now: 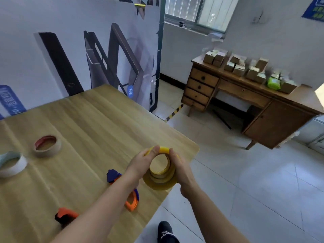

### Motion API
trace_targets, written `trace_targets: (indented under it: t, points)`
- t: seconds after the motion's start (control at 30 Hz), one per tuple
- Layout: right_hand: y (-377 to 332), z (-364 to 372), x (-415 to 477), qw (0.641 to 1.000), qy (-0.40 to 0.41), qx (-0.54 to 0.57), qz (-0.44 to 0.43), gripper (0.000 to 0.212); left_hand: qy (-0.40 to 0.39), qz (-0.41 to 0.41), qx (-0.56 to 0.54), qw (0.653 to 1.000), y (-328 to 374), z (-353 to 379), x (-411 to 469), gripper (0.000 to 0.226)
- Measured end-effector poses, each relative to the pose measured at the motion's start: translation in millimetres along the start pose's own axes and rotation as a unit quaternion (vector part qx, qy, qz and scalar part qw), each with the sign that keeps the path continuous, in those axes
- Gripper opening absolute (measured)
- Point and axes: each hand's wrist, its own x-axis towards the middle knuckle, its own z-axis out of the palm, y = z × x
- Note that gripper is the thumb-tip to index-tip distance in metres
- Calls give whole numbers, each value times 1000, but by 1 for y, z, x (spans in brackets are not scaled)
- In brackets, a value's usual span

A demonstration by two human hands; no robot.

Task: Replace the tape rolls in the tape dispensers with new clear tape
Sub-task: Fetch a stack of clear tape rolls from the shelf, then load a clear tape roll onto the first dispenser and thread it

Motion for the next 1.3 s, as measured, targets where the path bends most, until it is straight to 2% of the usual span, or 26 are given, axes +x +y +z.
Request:
trace_targets:
  t: [0.07,0.1,0.23,0.27,0.5,0.7,0.73,0.8,0.9,0.97,1.03,1.1,1.17,1.23,1.3]
  points:
    - [4,-5,39,999,-27,-18,28,102,31,-35,-12,999,4,6,27,46]
    - [3,-8,56,998,-43,-26,40,100,48,-58,-14,997,7,8,41,42]
    - [-17,-24,116,990,-107,-73,52,68,97,-143,-26,985,20,22,91,48]
    - [-19,-28,131,987,-121,-85,60,65,109,-159,-29,981,22,25,103,51]
    - [-27,-34,204,969,-173,-148,93,62,163,-218,-70,960,20,31,165,72]
    - [-28,-25,231,961,-179,-183,101,62,208,-208,-84,952,6,28,182,57]
    - [-25,-23,234,961,-169,-198,89,62,211,-202,-66,954,4,28,182,50]
    - [-21,-23,237,960,-155,-231,43,55,229,-182,52,955,2,29,183,36]
    - [-23,-24,238,943,-151,-294,-28,36,288,-160,257,909,5,33,180,31]
    - [-26,-20,235,915,-127,-374,-85,40,323,-144,301,886,8,30,176,28]
    - [-34,-12,228,894,-106,-409,-151,42,342,-116,290,886,11,24,169,20]
    - [-49,-6,217,907,-129,-357,-181,46,363,-79,255,893,17,17,159,11]
    - [-68,-1,204,937,-168,-260,-165,51,395,-37,216,892,24,9,147,7]
    - [-85,6,190,953,-217,-171,-127,60,432,10,166,886,32,0,133,8]
    - [-97,13,174,948,-285,-87,-110,51,460,57,90,882,43,-11,117,20]
